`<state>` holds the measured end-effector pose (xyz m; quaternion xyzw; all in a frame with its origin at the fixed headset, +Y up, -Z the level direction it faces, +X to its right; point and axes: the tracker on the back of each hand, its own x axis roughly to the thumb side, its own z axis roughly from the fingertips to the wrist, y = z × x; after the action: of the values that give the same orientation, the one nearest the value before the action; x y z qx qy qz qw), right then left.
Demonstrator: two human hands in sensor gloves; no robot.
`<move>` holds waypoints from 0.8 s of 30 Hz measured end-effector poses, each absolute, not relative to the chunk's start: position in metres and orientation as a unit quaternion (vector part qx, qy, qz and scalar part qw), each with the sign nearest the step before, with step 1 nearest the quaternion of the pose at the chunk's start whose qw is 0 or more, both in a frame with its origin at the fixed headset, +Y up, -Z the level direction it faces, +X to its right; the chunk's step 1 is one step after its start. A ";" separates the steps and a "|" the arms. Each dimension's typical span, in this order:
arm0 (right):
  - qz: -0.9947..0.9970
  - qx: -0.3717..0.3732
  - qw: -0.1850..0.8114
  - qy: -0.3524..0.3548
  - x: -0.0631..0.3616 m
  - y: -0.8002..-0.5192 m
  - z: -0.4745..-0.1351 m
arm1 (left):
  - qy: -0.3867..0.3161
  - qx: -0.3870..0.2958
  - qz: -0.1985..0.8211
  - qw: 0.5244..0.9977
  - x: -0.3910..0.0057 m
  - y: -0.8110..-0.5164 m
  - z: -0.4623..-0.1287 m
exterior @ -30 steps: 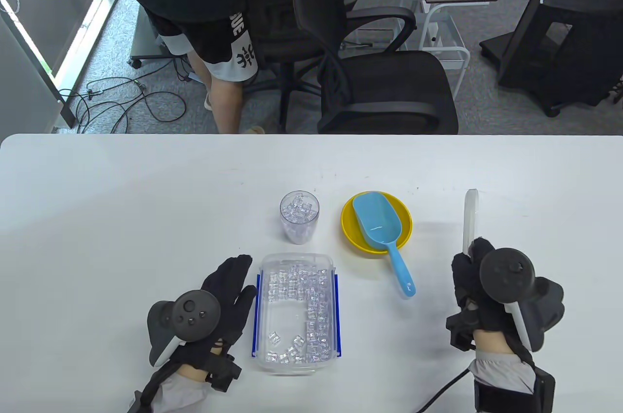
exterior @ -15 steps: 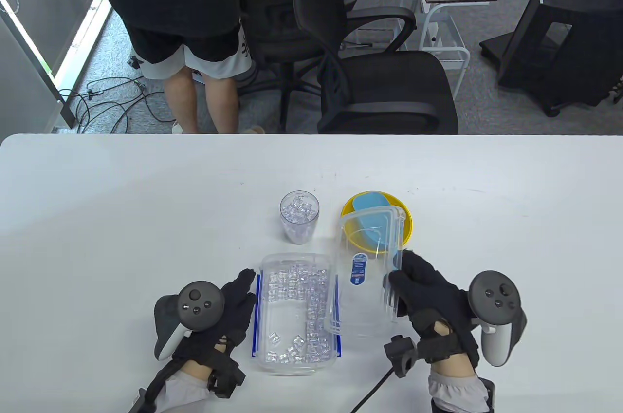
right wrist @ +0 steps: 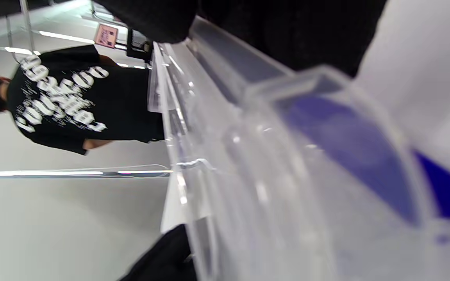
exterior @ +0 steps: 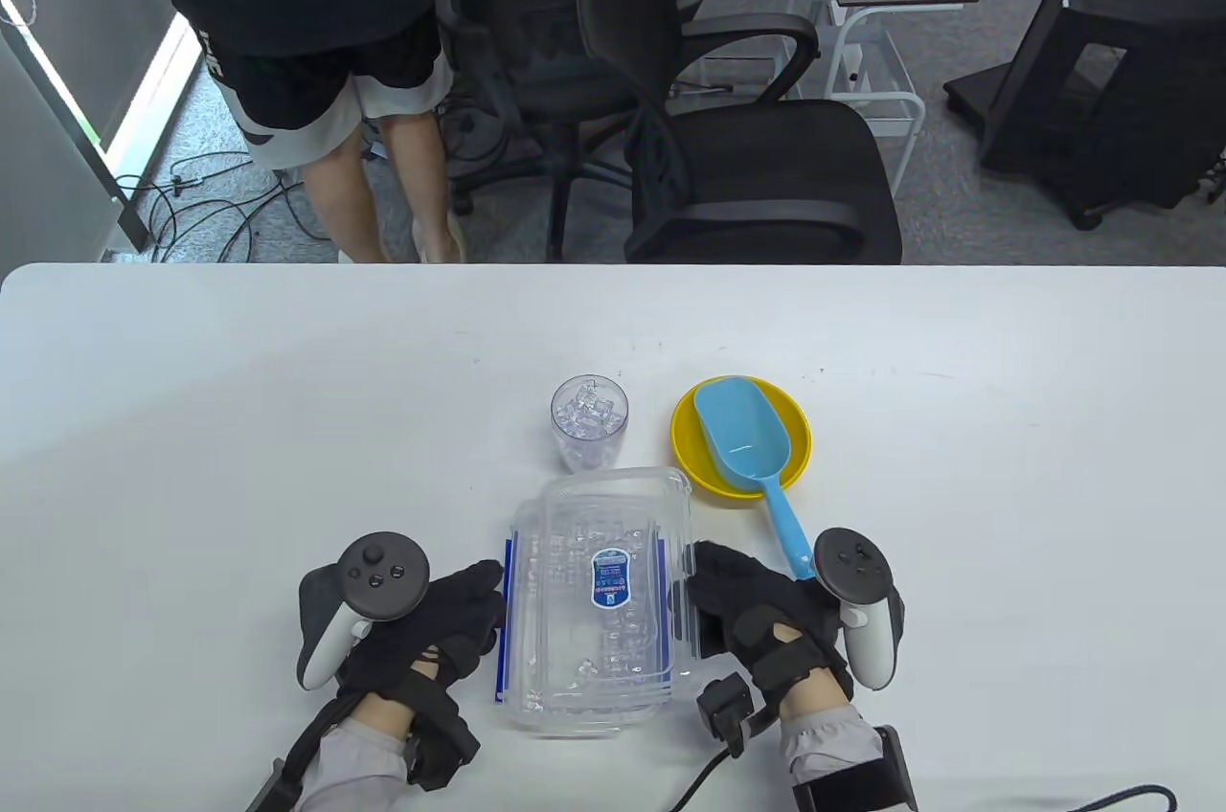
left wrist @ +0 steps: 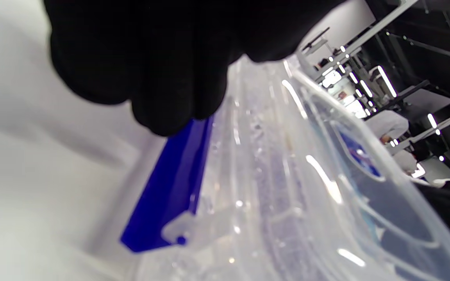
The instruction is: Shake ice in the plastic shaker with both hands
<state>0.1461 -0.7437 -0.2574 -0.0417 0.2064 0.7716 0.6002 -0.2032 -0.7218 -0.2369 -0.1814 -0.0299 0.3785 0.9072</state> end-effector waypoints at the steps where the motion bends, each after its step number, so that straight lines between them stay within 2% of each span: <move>1: 0.788 -0.045 0.577 0.212 0.145 -0.744 -0.257 | -0.032 -0.185 0.381 0.905 -0.204 -0.722 -0.237; 9: 0.829 -0.008 0.516 0.214 0.129 -0.745 -0.252 | -0.056 -0.203 0.370 0.905 -0.199 -0.722 -0.235; 14: 0.857 0.016 0.483 0.177 0.119 -0.741 -0.248 | -0.058 -0.201 0.357 0.910 -0.197 -0.719 -0.234; 24: 0.872 0.050 0.459 0.166 0.111 -0.734 -0.243 | -0.057 -0.203 0.333 0.919 -0.195 -0.714 -0.233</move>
<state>0.1110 -0.7341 -0.2432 0.0495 0.1662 0.8716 0.4585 -0.1948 -0.7140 -0.2327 -0.2032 -0.0569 0.3333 0.9189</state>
